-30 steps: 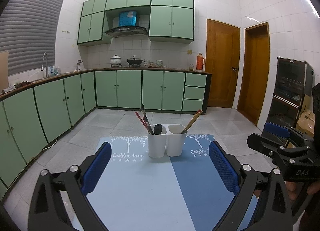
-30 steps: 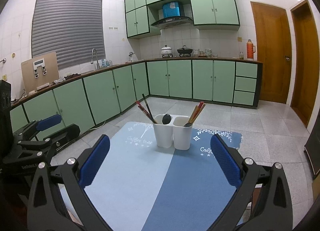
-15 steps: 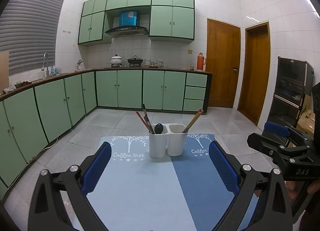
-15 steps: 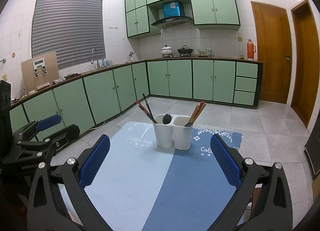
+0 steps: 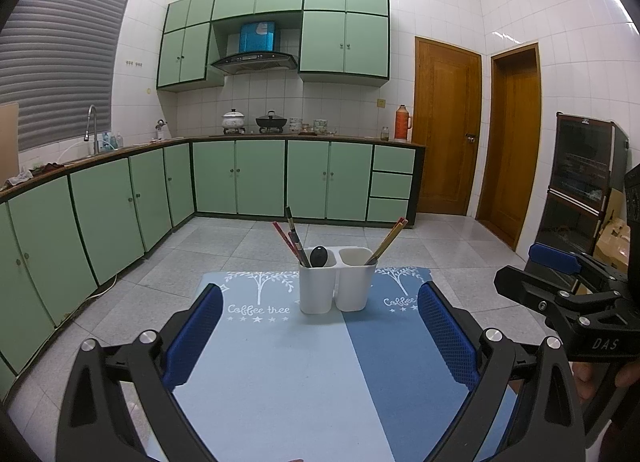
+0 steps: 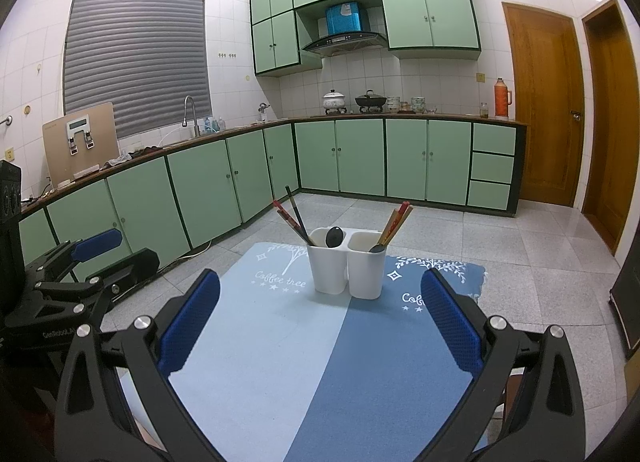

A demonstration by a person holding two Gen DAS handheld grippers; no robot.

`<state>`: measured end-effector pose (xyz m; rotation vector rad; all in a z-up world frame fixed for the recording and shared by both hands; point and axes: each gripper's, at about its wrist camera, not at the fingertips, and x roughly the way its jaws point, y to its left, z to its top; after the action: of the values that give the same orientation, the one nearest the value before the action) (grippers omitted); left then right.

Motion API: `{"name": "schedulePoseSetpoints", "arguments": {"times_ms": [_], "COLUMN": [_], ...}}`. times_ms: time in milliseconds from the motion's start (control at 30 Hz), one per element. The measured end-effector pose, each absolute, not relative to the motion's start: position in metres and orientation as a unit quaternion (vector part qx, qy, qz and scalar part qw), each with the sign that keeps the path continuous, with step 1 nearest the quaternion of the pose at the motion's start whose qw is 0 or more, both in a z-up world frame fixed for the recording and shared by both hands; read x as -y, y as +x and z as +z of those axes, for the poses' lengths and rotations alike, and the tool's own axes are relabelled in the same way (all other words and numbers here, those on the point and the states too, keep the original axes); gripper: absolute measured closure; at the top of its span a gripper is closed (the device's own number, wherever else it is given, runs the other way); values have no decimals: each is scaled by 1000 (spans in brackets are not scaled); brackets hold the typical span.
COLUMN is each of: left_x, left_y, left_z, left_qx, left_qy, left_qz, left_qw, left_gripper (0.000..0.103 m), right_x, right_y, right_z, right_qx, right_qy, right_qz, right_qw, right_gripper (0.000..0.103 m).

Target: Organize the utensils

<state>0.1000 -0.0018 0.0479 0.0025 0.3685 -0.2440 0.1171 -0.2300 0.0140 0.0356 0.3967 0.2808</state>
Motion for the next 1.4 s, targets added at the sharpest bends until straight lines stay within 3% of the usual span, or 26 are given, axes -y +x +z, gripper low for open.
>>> {"name": "schedulePoseSetpoints", "arguments": {"times_ms": [1400], "left_x": [-4], "left_y": [102], "left_z": [42], "left_qx": [-188], "left_qy": [-1], "left_qz": [-119], "left_qw": [975], "left_gripper": [7], "right_x": [231], "right_y": [121], "right_z": [2], "right_qx": [-201], "right_qy": [18], "right_qz": [135], "right_qw": [970], "right_gripper": [5]}}
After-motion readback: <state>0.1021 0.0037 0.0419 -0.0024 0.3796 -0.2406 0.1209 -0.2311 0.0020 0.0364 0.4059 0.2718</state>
